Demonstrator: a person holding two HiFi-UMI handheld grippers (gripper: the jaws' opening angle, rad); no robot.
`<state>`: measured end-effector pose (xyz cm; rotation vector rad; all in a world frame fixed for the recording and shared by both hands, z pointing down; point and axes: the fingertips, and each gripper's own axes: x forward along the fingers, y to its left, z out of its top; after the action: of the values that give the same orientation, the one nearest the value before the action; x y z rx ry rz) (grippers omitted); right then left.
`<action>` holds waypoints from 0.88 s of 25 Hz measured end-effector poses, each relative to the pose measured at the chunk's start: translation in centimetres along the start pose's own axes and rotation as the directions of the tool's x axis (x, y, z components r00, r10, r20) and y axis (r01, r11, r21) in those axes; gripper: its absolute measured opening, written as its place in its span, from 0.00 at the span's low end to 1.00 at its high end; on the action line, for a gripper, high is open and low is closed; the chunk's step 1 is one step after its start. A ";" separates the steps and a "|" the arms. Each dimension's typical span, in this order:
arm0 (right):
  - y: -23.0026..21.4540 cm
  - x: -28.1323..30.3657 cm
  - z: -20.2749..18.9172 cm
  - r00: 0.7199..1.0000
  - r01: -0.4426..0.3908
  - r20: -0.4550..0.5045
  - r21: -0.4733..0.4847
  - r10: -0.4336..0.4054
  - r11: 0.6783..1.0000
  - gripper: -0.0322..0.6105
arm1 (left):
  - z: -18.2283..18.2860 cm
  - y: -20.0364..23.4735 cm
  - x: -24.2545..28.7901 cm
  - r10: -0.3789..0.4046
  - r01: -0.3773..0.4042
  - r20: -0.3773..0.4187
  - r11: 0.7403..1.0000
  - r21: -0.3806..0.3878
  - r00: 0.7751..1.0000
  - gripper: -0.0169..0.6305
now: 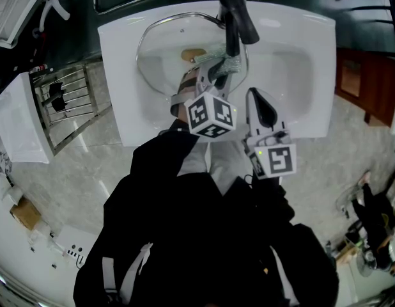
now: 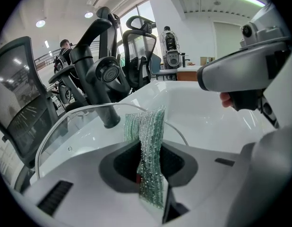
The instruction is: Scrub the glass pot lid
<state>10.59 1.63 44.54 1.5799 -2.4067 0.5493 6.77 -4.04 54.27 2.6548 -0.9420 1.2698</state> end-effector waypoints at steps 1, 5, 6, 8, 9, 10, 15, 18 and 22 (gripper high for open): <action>0.1 0.0 0.0 1.000 0.001 -0.003 0.015 -0.001 1.000 0.03 | -0.2 -0.2 0.0 -0.008 0.008 -0.001 1.000 0.002 1.000 0.16; 0.1 -0.2 -0.1 1.000 0.001 -0.001 0.021 -0.001 1.000 0.03 | -0.7 -0.8 0.0 -0.012 0.012 -0.014 0.999 0.041 1.000 0.16; 0.1 -0.3 -0.2 1.000 0.000 -0.001 0.016 0.000 1.000 0.03 | -0.8 -1.0 0.0 -0.007 0.008 -0.018 0.998 0.057 1.000 0.16; 0.0 -0.5 -0.5 1.000 0.003 -0.006 0.009 -0.003 1.000 0.03 | -1.0 -1.3 0.1 -0.001 0.003 -0.024 0.997 0.075 1.000 0.16; -0.1 -0.6 -0.7 1.000 0.004 -0.006 0.002 -0.004 1.000 0.03 | -1.1 -1.5 0.1 -0.002 0.004 -0.025 0.997 0.077 1.000 0.16; -0.1 -0.6 -0.7 1.000 0.005 -0.004 -0.002 -0.005 1.000 0.03 | -1.2 -1.6 0.1 -0.005 0.007 -0.025 0.997 0.075 1.000 0.16; 0.1 -0.9 -0.8 1.000 0.012 -0.005 0.001 -0.012 1.000 0.03 | -1.8 -2.3 -0.1 -0.016 0.018 -0.033 0.996 0.082 0.999 0.16; 0.3 -1.0 -0.8 1.000 0.014 -0.007 0.010 -0.014 1.000 0.03 | -2.2 -2.7 0.0 -0.012 0.017 -0.043 0.994 0.107 0.999 0.16; 0.6 -0.8 -0.5 1.000 0.012 -0.002 0.027 -0.012 1.000 0.03 | -2.5 -3.0 0.1 -0.015 0.021 -0.051 0.993 0.118 0.999 0.16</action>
<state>10.34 2.76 44.57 1.6028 -2.3971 0.5826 6.72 -0.94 56.64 2.6974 -0.8600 1.4239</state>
